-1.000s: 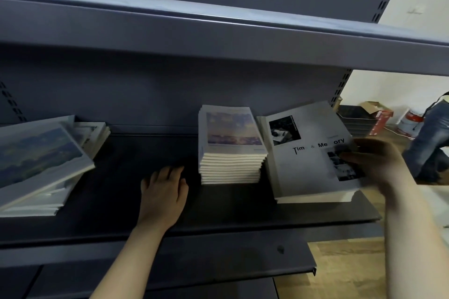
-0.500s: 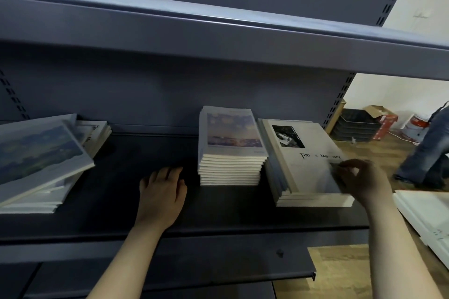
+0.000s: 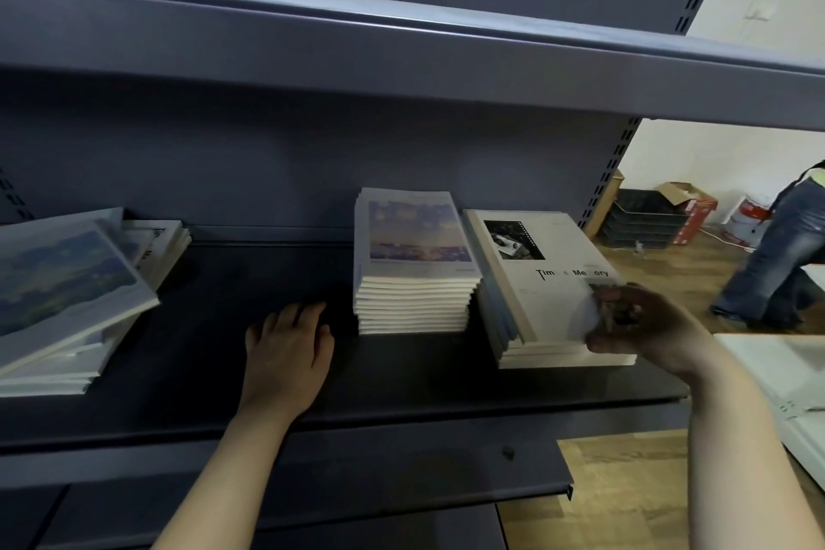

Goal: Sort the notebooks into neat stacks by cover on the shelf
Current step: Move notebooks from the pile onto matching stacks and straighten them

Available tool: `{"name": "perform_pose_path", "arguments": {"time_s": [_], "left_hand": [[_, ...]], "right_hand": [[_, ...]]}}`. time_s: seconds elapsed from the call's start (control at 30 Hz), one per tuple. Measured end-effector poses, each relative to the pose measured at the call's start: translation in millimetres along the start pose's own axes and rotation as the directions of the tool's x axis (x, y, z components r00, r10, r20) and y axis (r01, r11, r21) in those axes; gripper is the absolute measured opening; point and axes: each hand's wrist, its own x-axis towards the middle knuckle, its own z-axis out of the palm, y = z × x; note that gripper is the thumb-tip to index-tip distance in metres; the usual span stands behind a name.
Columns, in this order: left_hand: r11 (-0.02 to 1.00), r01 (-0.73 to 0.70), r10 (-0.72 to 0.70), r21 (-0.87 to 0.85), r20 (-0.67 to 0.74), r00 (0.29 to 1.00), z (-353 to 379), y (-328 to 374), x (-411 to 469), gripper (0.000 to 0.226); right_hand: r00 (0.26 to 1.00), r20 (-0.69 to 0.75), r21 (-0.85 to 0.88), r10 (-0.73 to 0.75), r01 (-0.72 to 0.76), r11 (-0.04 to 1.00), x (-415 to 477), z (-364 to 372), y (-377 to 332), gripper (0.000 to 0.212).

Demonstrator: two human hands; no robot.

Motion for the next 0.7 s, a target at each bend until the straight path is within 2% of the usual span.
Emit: {"name": "perform_pose_path", "arguments": {"time_s": [0.3, 0.7], "left_hand": [[1.000, -0.007, 0.006, 0.030, 0.016, 1.000, -0.8, 0.5, -0.9, 0.043], [0.999, -0.010, 0.008, 0.038, 0.047, 0.999, -1.8, 2.2, -2.8, 0.043]], "right_hand": [[0.999, 0.039, 0.020, -0.035, 0.034, 0.999, 19.8, 0.3, 2.6, 0.069], [0.998, -0.006, 0.098, -0.055, 0.055, 0.994, 13.7, 6.0, 7.7, 0.071]]}}
